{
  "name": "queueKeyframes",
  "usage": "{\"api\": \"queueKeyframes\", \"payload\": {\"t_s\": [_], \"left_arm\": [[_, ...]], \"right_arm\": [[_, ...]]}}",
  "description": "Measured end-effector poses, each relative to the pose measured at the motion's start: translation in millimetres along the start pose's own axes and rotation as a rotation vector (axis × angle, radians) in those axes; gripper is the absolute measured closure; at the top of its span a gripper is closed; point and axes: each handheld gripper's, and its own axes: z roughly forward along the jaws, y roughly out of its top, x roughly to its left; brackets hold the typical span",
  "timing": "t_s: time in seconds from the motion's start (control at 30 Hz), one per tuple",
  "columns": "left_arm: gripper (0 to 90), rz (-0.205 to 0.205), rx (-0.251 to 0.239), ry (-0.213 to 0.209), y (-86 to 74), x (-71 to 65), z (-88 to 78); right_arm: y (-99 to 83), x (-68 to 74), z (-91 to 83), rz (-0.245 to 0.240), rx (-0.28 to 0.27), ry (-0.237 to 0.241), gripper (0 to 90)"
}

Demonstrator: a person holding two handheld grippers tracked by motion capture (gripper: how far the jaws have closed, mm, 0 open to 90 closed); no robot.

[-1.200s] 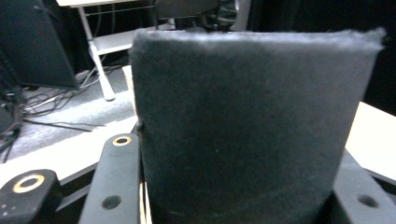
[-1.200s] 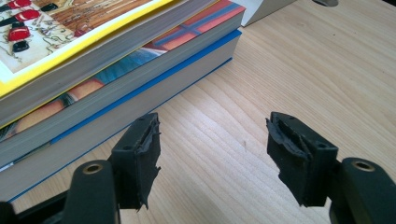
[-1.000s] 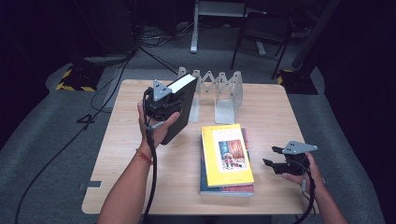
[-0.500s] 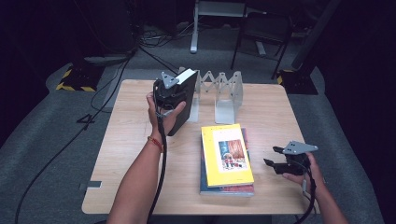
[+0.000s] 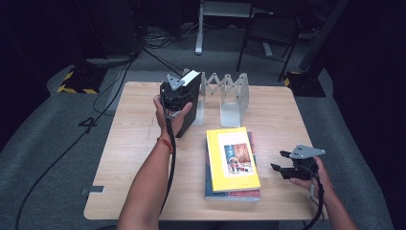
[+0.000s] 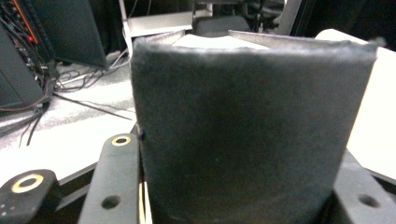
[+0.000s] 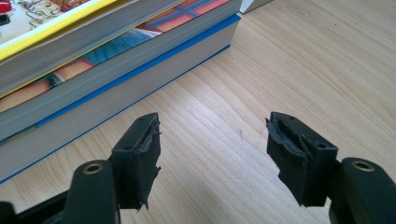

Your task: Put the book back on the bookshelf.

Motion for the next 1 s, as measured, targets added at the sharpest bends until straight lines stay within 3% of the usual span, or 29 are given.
{"api": "queueKeyframes", "payload": {"t_s": [0.33, 0.4, 0.53, 0.63, 1.0], "left_arm": [[50.5, 0.011, 0.017, -0.046, -7.8, 6.2, -14.8], [50.5, 0.036, 0.031, -0.049, -11.1, 8.3, -21.3], [50.3, 0.049, 0.043, -0.061, -16.5, 10.0, -27.0], [49.9, 0.027, 0.048, -0.078, -22.5, 14.0, -29.8], [47.6, 0.069, 0.062, -0.085, -16.5, 13.5, -30.0]], "right_arm": [[-0.2, 0.2, 0.9, 0.009, 0.001, 0.019, 35.2], [-0.1, 0.7, 1.3, 0.005, 0.004, 0.021, 35.1], [0.3, 1.4, 2.8, 0.001, 0.009, 0.023, 35.1], [0.7, 2.1, 2.8, 0.001, 0.009, 0.025, 35.0], [-0.1, 1.8, 3.3, -0.001, 0.017, 0.025, 34.8]]}}
